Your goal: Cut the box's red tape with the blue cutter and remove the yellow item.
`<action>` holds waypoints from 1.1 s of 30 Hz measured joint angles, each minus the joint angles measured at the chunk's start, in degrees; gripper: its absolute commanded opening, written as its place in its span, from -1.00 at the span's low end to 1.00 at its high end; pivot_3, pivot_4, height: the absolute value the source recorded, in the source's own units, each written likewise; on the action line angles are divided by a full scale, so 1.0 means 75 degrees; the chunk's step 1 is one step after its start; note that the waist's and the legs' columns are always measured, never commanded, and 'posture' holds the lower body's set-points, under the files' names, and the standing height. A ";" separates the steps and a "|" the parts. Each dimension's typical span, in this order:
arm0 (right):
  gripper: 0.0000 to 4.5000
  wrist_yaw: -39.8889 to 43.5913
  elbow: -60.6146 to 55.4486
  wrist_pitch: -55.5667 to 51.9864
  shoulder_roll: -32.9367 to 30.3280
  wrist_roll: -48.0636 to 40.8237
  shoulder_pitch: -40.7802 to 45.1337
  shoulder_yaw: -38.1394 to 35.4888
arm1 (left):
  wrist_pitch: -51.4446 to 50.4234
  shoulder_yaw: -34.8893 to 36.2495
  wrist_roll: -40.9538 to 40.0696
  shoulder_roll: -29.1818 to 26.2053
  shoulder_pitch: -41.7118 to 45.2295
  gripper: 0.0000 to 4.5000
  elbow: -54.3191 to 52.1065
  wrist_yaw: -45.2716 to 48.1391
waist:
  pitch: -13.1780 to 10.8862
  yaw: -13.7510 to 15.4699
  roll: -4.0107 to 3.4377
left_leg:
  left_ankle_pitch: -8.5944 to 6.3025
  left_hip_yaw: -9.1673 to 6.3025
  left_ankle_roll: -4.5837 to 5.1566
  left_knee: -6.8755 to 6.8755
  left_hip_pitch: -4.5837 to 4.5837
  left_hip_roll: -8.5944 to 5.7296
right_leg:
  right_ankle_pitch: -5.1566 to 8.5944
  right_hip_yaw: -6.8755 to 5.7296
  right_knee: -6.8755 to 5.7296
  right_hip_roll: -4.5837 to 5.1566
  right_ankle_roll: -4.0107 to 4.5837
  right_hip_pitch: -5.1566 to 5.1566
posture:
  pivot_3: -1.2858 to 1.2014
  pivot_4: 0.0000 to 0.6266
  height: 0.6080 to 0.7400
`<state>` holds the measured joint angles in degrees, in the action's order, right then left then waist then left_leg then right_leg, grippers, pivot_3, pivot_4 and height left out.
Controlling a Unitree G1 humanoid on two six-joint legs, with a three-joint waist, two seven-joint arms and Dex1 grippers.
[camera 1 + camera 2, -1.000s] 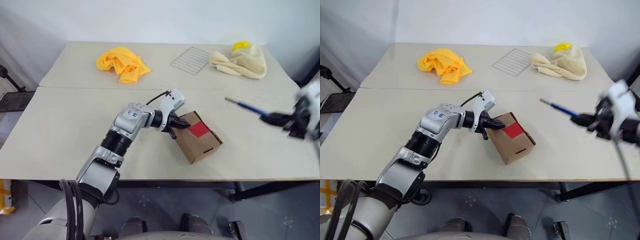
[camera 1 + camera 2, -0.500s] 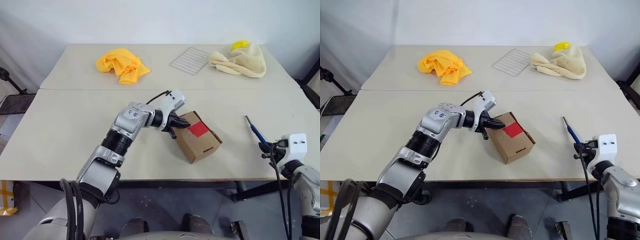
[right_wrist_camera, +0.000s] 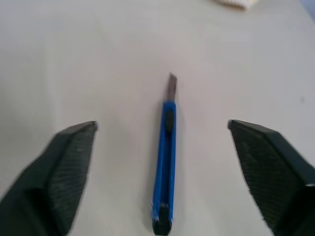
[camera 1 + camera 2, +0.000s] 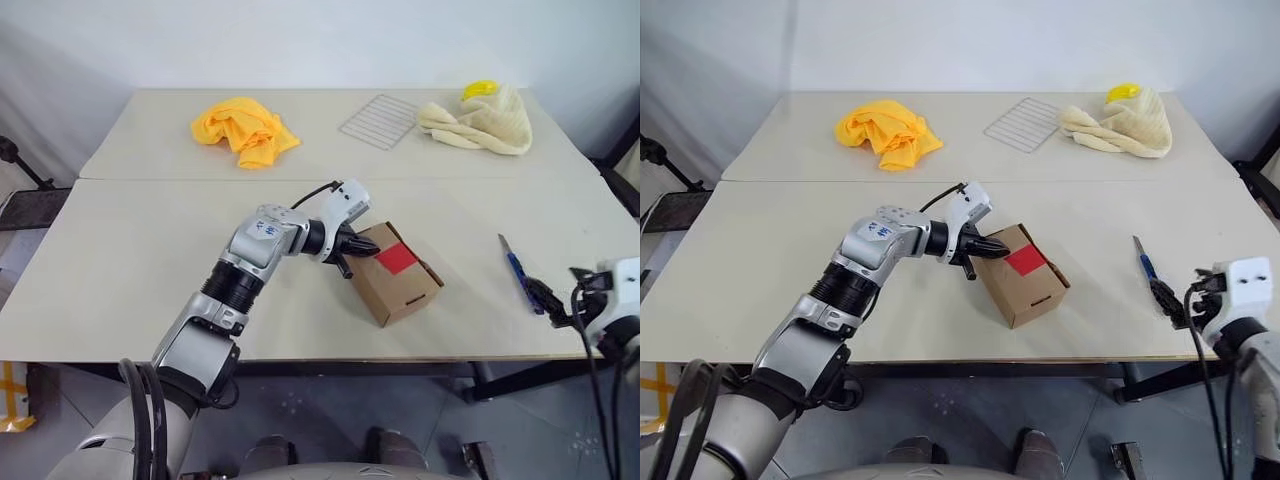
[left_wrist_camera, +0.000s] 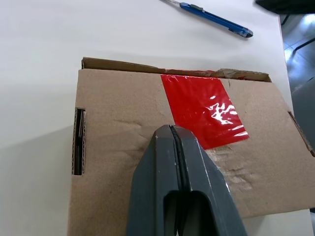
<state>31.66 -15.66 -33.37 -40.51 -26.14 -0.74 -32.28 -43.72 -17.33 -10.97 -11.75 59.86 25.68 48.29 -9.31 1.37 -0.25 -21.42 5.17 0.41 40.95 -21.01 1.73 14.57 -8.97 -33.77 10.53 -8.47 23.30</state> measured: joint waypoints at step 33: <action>-0.98 0.1862 0.2636 -0.0610 -0.0466 0.1538 0.4434 0.4989 | -0.2160 0.0105 -0.0864 -0.1412 -0.0743 -1.00 -0.0838 0.1171 | -0.0034 -0.0164 0.0004 | -0.0003 0.0015 0.0005 -0.0013 -0.0040 -0.0001 | -0.0005 -0.0003 0.0018 -0.0001 -0.0006 0.0040 | 0.03 -0.52 1.00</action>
<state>45.63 4.11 -37.95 -44.00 -14.61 32.52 5.14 -59.92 -16.54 -17.45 -22.33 54.29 19.39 57.07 -9.56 0.14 -0.22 -21.44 5.29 0.45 40.85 -21.31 1.72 14.53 -8.99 -33.64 10.52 -8.52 23.60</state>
